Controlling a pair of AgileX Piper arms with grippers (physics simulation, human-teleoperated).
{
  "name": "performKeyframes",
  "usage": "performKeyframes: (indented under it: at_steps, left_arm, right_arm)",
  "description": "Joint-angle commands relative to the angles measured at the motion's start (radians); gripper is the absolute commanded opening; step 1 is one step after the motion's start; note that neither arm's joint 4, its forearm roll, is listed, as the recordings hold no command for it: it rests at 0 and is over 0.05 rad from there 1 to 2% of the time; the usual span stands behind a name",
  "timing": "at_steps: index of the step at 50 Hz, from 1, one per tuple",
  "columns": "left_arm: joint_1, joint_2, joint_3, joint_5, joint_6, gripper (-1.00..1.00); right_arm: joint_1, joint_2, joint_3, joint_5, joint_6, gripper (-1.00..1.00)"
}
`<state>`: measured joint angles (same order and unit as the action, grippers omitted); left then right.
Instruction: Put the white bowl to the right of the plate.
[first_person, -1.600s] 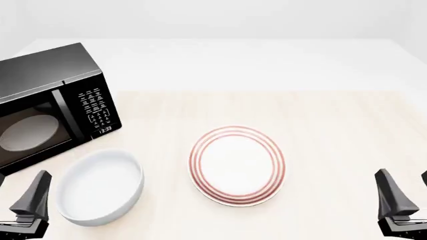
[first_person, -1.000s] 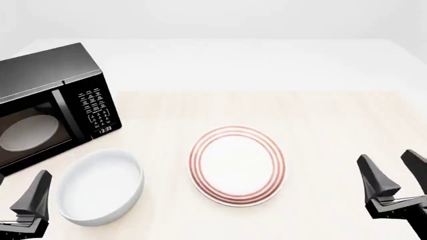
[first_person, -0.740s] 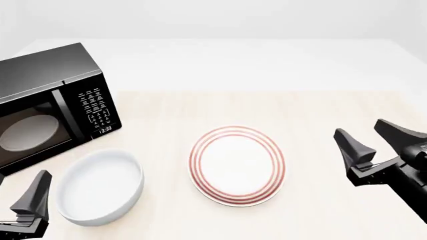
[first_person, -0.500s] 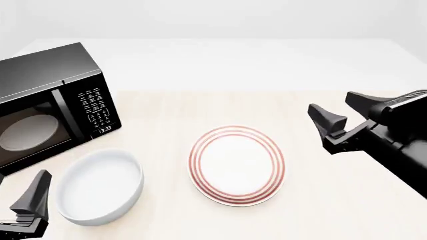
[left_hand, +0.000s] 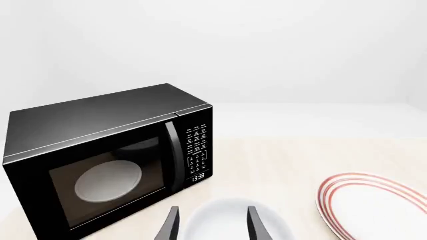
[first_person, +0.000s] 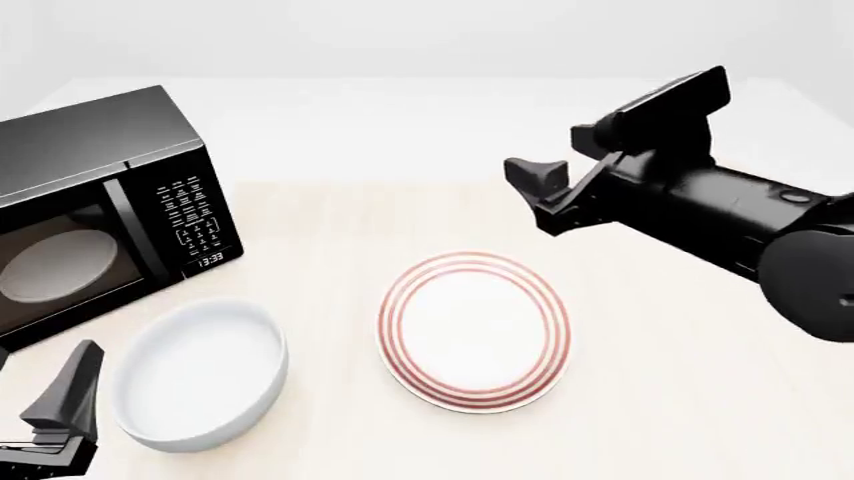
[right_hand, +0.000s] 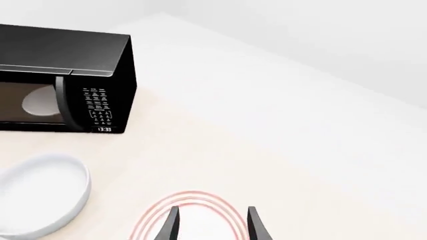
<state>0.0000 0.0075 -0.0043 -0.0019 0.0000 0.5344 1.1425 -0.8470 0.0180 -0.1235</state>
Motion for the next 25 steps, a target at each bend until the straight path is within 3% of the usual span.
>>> performKeyframes:
  at_steps: [1, 5, 14, 16, 25]
  left_arm:
    - [0.000, 0.000, 0.000, 0.000, 0.000, 1.00]
    - [0.000, 0.000, 0.000, 0.000, 0.000, 1.00]
    - [0.000, 0.000, 0.000, 0.000, 0.000, 1.00]
    - [0.000, 0.000, 0.000, 0.000, 0.000, 1.00]
    - [0.000, 0.000, 0.000, 0.000, 0.000, 1.00]
  right_arm:
    - [0.072, 0.126, -0.153, 0.058, -0.004, 1.00]
    - [0.080, 0.178, -0.187, 0.074, -0.031, 1.00]
    - [0.130, 0.249, -0.270, 0.111, -0.021, 1.00]
    - [0.129, 0.255, -0.298, 0.123, -0.053, 1.00]
    - [0.171, 0.330, -0.363, 0.133, -0.035, 1.00]
